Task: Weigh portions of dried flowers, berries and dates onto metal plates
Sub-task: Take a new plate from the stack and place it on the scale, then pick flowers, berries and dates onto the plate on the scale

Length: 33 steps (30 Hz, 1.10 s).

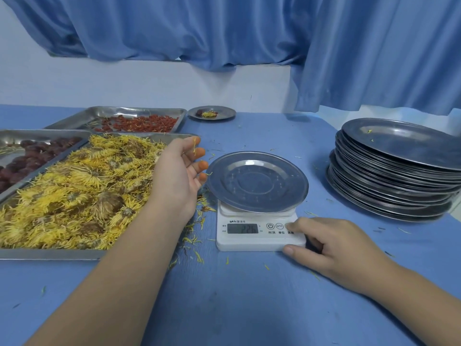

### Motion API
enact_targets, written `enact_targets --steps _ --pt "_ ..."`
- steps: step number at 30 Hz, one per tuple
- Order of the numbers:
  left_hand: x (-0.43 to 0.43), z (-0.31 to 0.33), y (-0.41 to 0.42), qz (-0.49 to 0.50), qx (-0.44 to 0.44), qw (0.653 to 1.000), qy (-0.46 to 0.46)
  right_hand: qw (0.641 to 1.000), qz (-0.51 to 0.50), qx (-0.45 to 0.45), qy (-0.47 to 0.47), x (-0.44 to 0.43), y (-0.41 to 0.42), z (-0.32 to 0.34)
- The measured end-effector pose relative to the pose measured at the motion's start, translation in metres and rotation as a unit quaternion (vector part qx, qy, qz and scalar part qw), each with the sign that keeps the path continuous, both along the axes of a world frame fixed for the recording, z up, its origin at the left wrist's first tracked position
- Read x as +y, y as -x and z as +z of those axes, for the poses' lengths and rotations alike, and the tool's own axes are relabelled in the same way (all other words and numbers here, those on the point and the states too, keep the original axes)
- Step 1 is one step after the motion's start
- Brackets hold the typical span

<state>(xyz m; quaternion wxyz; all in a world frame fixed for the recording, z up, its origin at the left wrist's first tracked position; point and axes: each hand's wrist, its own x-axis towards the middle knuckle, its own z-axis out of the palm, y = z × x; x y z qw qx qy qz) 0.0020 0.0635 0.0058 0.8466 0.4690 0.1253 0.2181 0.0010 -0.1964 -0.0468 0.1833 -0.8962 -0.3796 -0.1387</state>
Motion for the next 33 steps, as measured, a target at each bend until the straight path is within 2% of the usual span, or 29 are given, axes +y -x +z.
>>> enact_targets --steps 5,10,11,15,19,22,27,31,33 --pt "-0.001 0.001 0.0 0.001 0.005 1.0 -0.008 0.999 0.007 -0.032 -0.021 0.001 0.004 0.003" --pt "-0.003 0.0 -0.001 -0.008 0.022 1.0 -0.009 0.971 -0.031 -0.051 -0.231 0.02 -0.02 0.038" --pt "-0.004 0.0 -0.002 -0.007 0.025 1.0 -0.015 0.966 -0.049 -0.056 -0.249 0.025 -0.03 0.047" --pt "-0.006 -0.001 -0.002 0.004 0.028 0.999 -0.033 0.956 -0.177 -0.079 -0.222 0.03 -0.064 0.048" --pt "-0.005 -0.002 -0.003 0.012 0.019 0.998 -0.06 0.949 -0.271 0.012 -0.16 0.015 -0.079 0.022" --pt "-0.006 -0.001 -0.002 0.028 0.016 0.993 -0.111 0.952 -0.272 0.052 -0.13 0.013 -0.083 0.013" --pt "-0.01 0.004 0.007 0.077 -0.004 0.966 -0.246 0.966 -0.203 0.072 -0.145 0.025 -0.075 0.017" --pt "0.006 0.01 0.025 0.113 0.011 0.923 -0.367 0.966 -0.191 0.082 -0.155 0.026 -0.066 0.018" --pt "0.026 0.018 0.039 0.097 0.051 0.878 -0.467 0.963 -0.203 0.071 -0.16 0.027 -0.066 0.02"
